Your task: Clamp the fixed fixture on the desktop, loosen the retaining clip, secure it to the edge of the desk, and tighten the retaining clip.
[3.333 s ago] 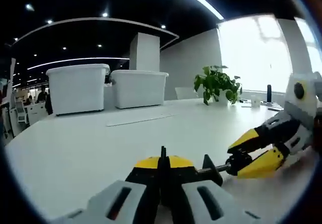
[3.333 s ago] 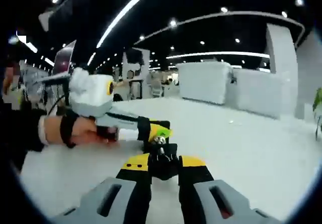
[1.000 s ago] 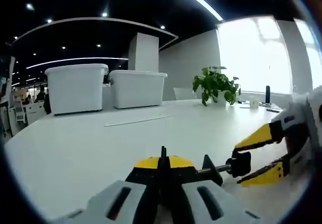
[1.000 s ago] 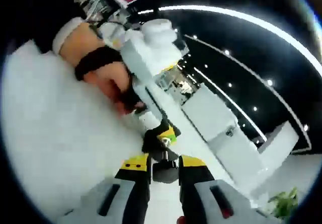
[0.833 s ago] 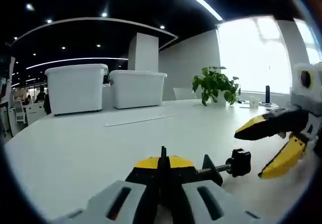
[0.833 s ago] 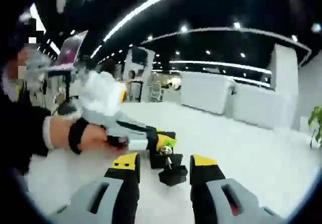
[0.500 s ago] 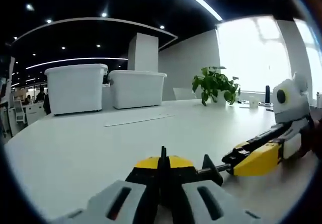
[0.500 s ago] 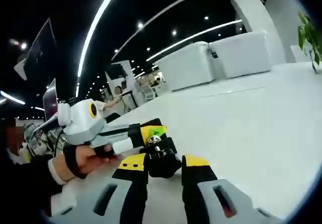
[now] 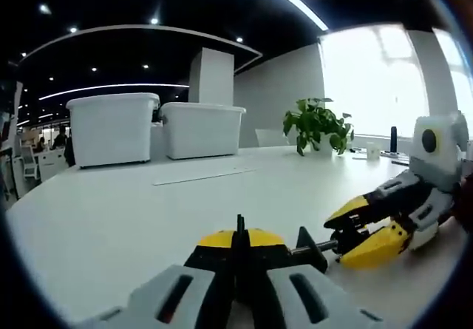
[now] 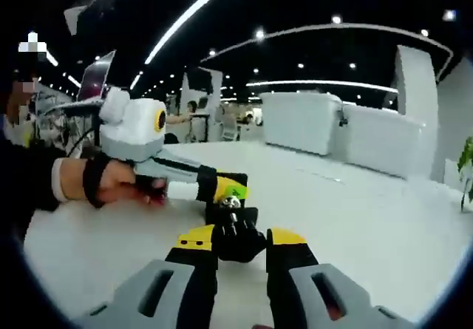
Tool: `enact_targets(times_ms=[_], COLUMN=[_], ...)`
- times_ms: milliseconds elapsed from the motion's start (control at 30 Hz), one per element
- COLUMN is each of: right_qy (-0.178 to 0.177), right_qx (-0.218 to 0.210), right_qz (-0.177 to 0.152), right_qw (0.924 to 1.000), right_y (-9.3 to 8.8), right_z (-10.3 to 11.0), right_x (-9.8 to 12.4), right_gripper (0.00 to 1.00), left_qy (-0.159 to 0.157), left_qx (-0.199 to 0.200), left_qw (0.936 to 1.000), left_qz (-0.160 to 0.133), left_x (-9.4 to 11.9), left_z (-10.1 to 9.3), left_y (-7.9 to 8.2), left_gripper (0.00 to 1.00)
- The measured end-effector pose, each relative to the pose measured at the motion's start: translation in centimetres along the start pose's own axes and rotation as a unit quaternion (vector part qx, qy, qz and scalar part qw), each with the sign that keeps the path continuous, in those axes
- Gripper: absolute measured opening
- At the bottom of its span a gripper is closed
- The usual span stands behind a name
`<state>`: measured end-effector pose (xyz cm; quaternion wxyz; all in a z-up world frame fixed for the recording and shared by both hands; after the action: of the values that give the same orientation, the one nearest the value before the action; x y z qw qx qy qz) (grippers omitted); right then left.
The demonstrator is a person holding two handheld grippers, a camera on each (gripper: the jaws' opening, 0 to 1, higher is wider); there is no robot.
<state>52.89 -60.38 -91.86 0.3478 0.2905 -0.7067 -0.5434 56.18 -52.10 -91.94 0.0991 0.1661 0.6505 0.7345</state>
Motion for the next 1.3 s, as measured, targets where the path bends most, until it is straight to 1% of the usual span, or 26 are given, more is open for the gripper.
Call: enact_targets(times_ms=[33, 100, 133, 167, 233, 267, 300, 400, 467, 500, 533, 600, 633, 667, 700, 733, 767, 800, 833, 900, 933, 1000, 1100, 1133, 1267, 1300], right_qy=[-0.004, -0.010, -0.010, -0.010, -0.011, -0.012, -0.015, -0.018, -0.020, -0.021, -0.018, -0.010, -0.014, -0.010, -0.003, -0.001, 0.011, 0.028, 0.032, 0.012, 0.008, 0.003, 0.016, 0.011, 0.016, 0.012], right_qx=[0.047, 0.129, 0.148, 0.149, 0.217, 0.233, 0.282, 0.297, 0.297, 0.287, 0.223, 0.120, 0.050, -0.030, -0.110, -0.170, -0.244, -0.299, -0.341, -0.359, -0.355, -0.360, -0.387, -0.389, -0.304, -0.273], right_qz=[-0.002, -0.002, -0.001, 0.000, -0.001, -0.001, -0.001, -0.005, -0.004, 0.000, 0.009, 0.009, 0.003, 0.001, 0.005, 0.004, -0.002, -0.006, 0.001, 0.013, 0.013, 0.019, 0.022, 0.026, 0.005, 0.011], right_qw=[0.9989, 0.9915, 0.9889, 0.9887, 0.9761, 0.9725, 0.9593, 0.9548, 0.9546, 0.9578, 0.9747, 0.9927, 0.9986, 0.9995, 0.9939, 0.9855, 0.9697, 0.9538, 0.9397, 0.9333, 0.9349, 0.9326, 0.9218, 0.9208, 0.9525, 0.9618], right_y=[0.1, 0.2, 0.2, 0.2, 0.3, 0.3, 0.4, 0.5, 0.6, 0.5, 0.2, 0.6, 0.9, 1.1, 1.0, 1.0, 1.2, 1.2, 1.0, 0.0, -0.2, -0.7, -0.7, -0.8, 0.2, 0.2], right_z=[0.2, 0.6, 0.9, 0.9, 1.1, 1.1, 1.3, 1.7, 1.5, 1.4, 1.3, 0.9, 0.6, 0.5, 0.3, 0.0, -0.2, -0.1, -0.2, -1.5, -1.7, -2.1, -1.8, -1.8, -1.6, -1.5], right_x=[0.1, 0.1, 0.2, 0.3, 0.4, 0.3, 0.3, 0.5, 0.4, 0.4, 0.4, 0.6, 0.9, 1.1, 1.2, 1.1, 0.9, 0.8, 0.5, 0.1, 0.0, -0.1, -0.1, -0.1, -0.1, -0.1], right_gripper=[0.23, 0.23, 0.23, 0.23, 0.23, 0.23, 0.22, 0.22, 0.23, 0.23, 0.24, 0.26, 0.27, 0.30, 0.35, 0.46, 0.54, 0.59, 0.56, 0.40, 0.32, 0.27, 0.24, 0.23, 0.18, 0.18], left_qy=[0.000, 0.001, 0.003, 0.002, 0.002, 0.002, 0.002, 0.002, 0.002, 0.002, 0.001, -0.001, -0.002, -0.002, -0.003, -0.003, -0.003, -0.003, -0.003, -0.004, -0.004, -0.004, -0.004, -0.005, -0.004, -0.004], left_qx=[-0.001, -0.001, 0.003, 0.005, 0.004, 0.004, 0.004, 0.002, 0.003, 0.003, 0.001, 0.002, 0.000, -0.001, -0.001, 0.000, -0.001, -0.001, -0.002, -0.002, -0.002, -0.002, -0.003, -0.003, -0.003, -0.003], left_qw=[1.0000, 1.0000, 1.0000, 1.0000, 1.0000, 1.0000, 1.0000, 1.0000, 1.0000, 1.0000, 1.0000, 1.0000, 1.0000, 1.0000, 1.0000, 1.0000, 1.0000, 1.0000, 1.0000, 1.0000, 1.0000, 1.0000, 1.0000, 1.0000, 1.0000, 1.0000], left_qz=[0.000, 0.000, 0.001, 0.001, 0.001, 0.001, 0.001, 0.001, 0.001, 0.001, 0.001, 0.000, 0.000, 0.000, 0.000, 0.000, 0.000, 0.000, 0.000, 0.000, 0.000, -0.001, -0.001, -0.001, 0.000, 0.000], left_x=[0.0, 0.0, 0.0, -0.1, -0.1, -0.1, -0.1, -0.1, -0.1, -0.1, -0.2, -0.2, -0.2, -0.2, -0.2, -0.2, -0.2, -0.2, -0.2, -0.2, -0.2, -0.2, -0.2, -0.2, -0.1, -0.1], left_z=[0.0, 0.0, 0.0, 0.1, 0.0, 0.0, 0.1, 0.1, 0.1, 0.1, 0.1, 0.0, 0.0, 0.0, 0.0, 0.0, 0.0, 0.0, 0.0, 0.0, 0.0, -0.1, -0.1, -0.1, -0.2, -0.2], left_y=[0.0, 0.0, 0.0, 0.0, 0.0, 0.0, 0.0, 0.0, 0.1, 0.1, 0.1, 0.1, 0.1, 0.1, 0.1, 0.1, 0.1, 0.1, 0.1, 0.1, 0.1, 0.1, 0.1, 0.1, 0.1, 0.1], left_gripper=[0.04, 0.04, 0.04, 0.04, 0.04, 0.04, 0.04, 0.04, 0.04, 0.04, 0.04, 0.04, 0.04, 0.04, 0.04, 0.04, 0.04, 0.04, 0.04, 0.04, 0.04, 0.04, 0.04, 0.04, 0.04, 0.04])
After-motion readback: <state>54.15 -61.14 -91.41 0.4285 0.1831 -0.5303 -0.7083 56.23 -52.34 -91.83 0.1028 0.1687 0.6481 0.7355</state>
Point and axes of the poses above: the point that each gripper's makers call its tool centre point, and the gripper's own axes: x roughly backward along the fingers, z roughly to its left, y roughly out of its top, the point moved 2 cm from there along x, roughly backward along the fingers, and after that the axes turned 7 degrees about -x, right-handed, at the moved point
